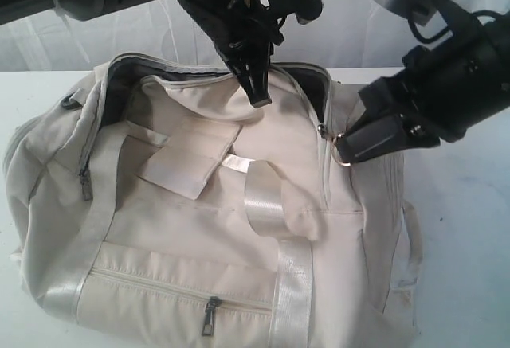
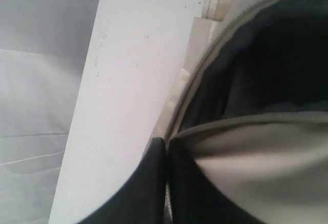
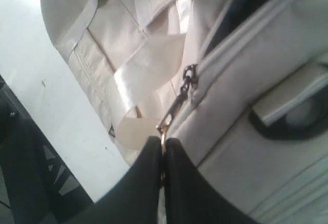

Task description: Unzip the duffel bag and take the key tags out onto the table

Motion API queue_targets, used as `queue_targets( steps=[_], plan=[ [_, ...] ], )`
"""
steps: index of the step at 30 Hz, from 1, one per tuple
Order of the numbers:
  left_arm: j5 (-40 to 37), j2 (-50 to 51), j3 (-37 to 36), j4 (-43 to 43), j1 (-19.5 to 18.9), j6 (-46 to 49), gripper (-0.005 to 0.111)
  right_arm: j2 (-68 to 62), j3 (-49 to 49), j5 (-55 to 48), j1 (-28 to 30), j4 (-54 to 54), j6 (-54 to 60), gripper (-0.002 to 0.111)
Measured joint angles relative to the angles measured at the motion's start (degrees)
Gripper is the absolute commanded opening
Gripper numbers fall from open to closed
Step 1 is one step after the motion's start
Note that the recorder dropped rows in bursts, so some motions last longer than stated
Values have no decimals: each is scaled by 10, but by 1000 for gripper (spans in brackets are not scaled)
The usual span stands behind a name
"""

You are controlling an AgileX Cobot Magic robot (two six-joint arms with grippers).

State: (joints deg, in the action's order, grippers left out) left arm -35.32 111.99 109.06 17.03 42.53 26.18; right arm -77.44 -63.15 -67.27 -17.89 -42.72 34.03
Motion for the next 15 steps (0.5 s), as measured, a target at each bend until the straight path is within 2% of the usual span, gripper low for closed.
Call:
queue_targets(
  steps=[15],
  plan=[
    [-21,0,0,-4,0,-2,0,124,168,-1,-1,4,0,0]
  ],
)
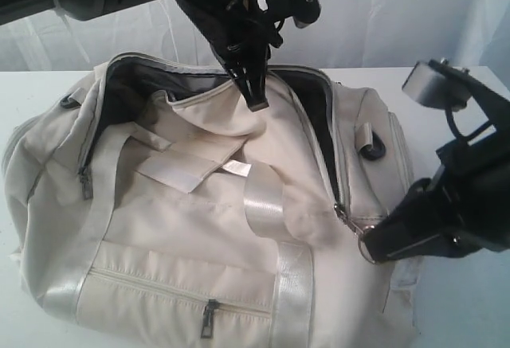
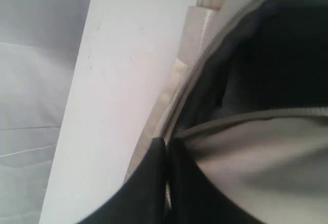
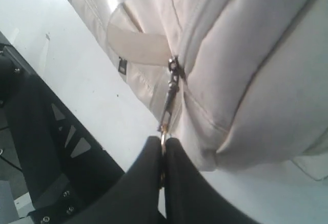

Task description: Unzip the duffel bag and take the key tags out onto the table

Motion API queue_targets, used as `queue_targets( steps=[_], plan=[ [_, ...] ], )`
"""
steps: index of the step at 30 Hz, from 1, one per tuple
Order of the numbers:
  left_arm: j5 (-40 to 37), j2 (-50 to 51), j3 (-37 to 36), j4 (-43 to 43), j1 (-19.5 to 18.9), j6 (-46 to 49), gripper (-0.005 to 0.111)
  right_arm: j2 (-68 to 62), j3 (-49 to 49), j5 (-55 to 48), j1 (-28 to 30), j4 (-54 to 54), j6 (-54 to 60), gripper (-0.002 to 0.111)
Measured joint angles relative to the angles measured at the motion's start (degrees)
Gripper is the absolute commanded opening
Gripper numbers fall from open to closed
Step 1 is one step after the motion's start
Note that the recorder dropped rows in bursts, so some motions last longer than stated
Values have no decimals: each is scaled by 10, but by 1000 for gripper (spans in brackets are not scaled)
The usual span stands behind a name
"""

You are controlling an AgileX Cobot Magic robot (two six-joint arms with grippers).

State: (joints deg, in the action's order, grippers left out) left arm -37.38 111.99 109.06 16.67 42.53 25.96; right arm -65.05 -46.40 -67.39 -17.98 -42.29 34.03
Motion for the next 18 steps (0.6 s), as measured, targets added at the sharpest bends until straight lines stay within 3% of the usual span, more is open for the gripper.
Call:
queue_targets(
  steps=[8,11,18],
  plan=[
    [-50,-13,0,-36,0,0,0,3,49,14,0,7,20,2],
    [-61,-25,0,-56,-1,0,0,3,49,23,-1,8,36,14],
    [-117,-57,0,-131,-1,0,0,4,49,44,-2,5,40,54]
  ],
)
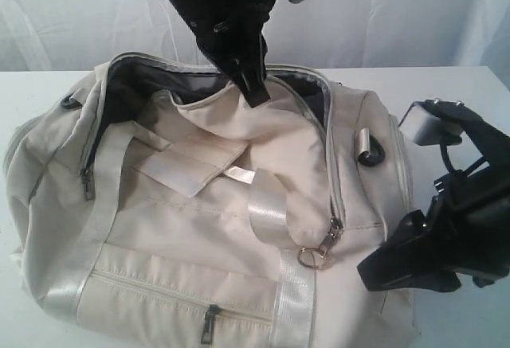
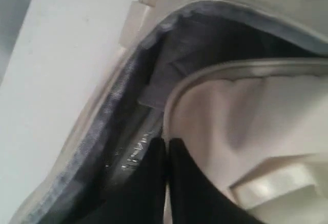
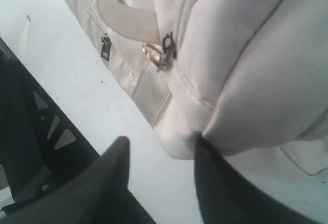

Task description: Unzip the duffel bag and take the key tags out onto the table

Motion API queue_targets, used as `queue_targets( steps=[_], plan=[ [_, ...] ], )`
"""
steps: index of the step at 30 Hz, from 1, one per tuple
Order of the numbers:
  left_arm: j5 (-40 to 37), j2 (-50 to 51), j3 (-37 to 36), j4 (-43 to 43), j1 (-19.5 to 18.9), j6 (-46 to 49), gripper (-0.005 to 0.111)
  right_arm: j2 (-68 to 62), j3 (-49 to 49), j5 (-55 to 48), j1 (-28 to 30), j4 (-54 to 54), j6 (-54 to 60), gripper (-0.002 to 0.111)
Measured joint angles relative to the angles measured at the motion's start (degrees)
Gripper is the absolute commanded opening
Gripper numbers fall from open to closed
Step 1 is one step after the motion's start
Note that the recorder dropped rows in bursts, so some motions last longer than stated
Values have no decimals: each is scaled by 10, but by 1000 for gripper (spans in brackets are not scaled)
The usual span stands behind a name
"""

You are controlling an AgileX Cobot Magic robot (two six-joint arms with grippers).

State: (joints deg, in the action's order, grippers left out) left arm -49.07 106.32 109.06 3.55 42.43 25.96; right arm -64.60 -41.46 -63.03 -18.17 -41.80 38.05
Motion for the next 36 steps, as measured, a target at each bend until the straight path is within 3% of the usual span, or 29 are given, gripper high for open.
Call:
queue_targets(
  steps=[2,9,19,27,36],
  plan=[
    [-35,-9,0,-22,6,0,0,1,-3,2,-1,-2,0,60],
    [-154,-26,0,-99,23,0,0,16,-36,22,-1,-5,0,60],
    [-158,-70,1,-233,50,-29,0,75,-42,113,-1,43,-64,60],
    [-158,-106,1,-247,97,-106,0,147,-42,153,-1,175,-187,60],
    [-158,-120,-62,-250,176,-180,0,232,-42,159,-1,187,-227,60]
  ],
)
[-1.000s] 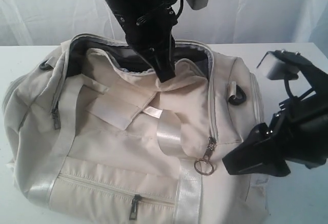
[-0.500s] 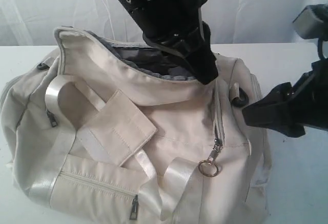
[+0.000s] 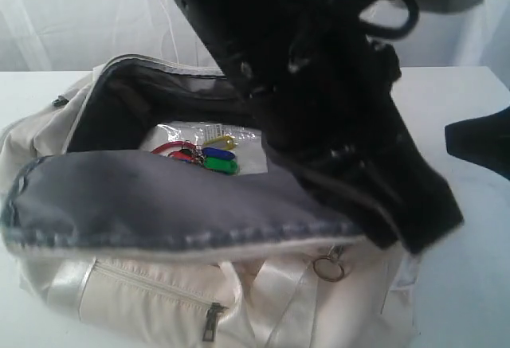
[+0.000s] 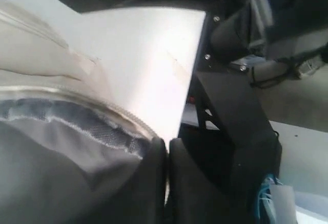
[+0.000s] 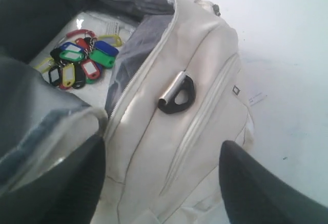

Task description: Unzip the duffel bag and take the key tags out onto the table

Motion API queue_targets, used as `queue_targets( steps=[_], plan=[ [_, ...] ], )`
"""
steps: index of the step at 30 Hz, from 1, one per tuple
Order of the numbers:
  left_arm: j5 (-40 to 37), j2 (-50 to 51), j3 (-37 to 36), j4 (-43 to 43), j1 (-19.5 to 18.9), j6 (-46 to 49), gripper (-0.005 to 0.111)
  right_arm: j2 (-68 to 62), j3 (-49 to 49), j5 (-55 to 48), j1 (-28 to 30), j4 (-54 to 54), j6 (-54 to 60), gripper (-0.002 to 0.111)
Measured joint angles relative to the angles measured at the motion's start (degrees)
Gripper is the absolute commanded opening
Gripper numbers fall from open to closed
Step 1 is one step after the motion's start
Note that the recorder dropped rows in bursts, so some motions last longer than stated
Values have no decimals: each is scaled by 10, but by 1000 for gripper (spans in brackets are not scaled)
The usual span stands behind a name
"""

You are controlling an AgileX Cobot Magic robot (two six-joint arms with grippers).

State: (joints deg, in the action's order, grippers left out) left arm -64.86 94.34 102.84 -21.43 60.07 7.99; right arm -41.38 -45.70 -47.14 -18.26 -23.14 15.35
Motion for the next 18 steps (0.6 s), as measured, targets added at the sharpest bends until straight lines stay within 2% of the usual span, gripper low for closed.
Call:
queue_targets(
  steps=[8,13,18],
  plan=[
    [0,-34,-68,10,68,-47,0,55,0,-6,0,0,-4,60],
    [1,-39,-121,10,91,-56,0,69,0,-14,0,0,-19,60],
    [2,-39,-194,9,99,-57,0,71,0,-21,0,-4,-33,60]
  ],
)
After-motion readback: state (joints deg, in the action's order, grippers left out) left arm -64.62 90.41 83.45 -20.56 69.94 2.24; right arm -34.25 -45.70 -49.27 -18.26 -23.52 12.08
